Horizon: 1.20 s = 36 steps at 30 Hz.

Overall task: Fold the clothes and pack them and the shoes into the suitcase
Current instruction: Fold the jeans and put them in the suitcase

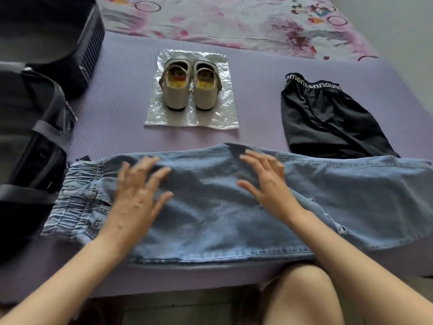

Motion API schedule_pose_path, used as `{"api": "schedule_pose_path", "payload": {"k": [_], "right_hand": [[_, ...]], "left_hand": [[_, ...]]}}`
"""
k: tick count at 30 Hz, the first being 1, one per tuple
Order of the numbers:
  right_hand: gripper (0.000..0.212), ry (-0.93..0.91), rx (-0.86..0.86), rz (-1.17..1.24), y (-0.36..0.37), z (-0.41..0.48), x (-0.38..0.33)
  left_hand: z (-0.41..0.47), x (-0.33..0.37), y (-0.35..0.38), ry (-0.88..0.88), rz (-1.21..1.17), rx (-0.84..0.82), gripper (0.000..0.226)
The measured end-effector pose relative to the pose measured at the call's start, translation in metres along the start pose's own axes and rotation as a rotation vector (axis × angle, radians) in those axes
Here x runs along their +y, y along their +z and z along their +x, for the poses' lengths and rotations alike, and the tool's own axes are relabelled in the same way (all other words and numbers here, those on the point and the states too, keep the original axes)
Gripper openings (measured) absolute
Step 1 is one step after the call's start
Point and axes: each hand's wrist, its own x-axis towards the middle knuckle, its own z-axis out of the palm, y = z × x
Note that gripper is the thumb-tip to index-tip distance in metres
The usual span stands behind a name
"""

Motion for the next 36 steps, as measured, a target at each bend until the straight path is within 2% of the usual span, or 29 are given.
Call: {"api": "schedule_pose_path", "payload": {"k": [3, 7, 10, 13, 17, 22, 23, 26, 29, 31, 34, 36], "right_hand": [[0.046, -0.086, -0.074, 0.002, -0.011, -0.059, 0.0], [0.034, -0.113, -0.12, -0.002, -0.015, -0.114, 0.007], [0.03, -0.145, -0.165, -0.081, -0.015, -0.128, 0.005], [0.012, -0.195, -0.106, -0.108, -0.019, -0.128, -0.005], [0.022, -0.186, -0.031, -0.022, -0.033, -0.135, -0.013], [0.023, -0.179, -0.239, -0.066, -0.012, -0.149, -0.016], [0.028, -0.141, -0.272, -0.035, -0.009, -0.149, -0.016], [0.06, 0.004, -0.314, 0.144, -0.014, -0.147, -0.018], [0.066, 0.104, -0.214, 0.208, -0.026, -0.14, -0.015], [0.066, 0.178, -0.192, 0.116, -0.032, -0.129, -0.008], [0.073, 0.359, -0.283, -0.001, -0.029, -0.114, 0.002], [0.082, 0.422, -0.35, -0.078, -0.017, -0.111, 0.013]], "left_hand": [[-0.038, 0.028, 0.002, 0.161, -0.179, -0.155, 0.042], [-0.071, 0.012, 0.004, 0.217, -0.186, -0.301, 0.041], [-0.071, 0.002, -0.001, 0.232, -0.142, -0.296, 0.033], [-0.067, 0.004, -0.013, 0.231, -0.179, -0.227, 0.031], [-0.072, 0.003, -0.034, 0.225, -0.281, -0.16, 0.028], [-0.092, -0.006, -0.024, 0.275, -0.221, -0.3, 0.041], [-0.092, -0.005, -0.022, 0.249, -0.205, -0.295, 0.044], [-0.083, 0.005, -0.023, 0.139, -0.204, -0.196, 0.054], [-0.066, 0.017, -0.02, 0.079, -0.164, -0.102, 0.062], [-0.052, 0.023, -0.012, 0.057, -0.042, -0.156, 0.063], [-0.047, 0.019, 0.009, -0.063, 0.092, -0.316, 0.069], [-0.057, 0.01, 0.02, -0.143, 0.137, -0.362, 0.073]]}}
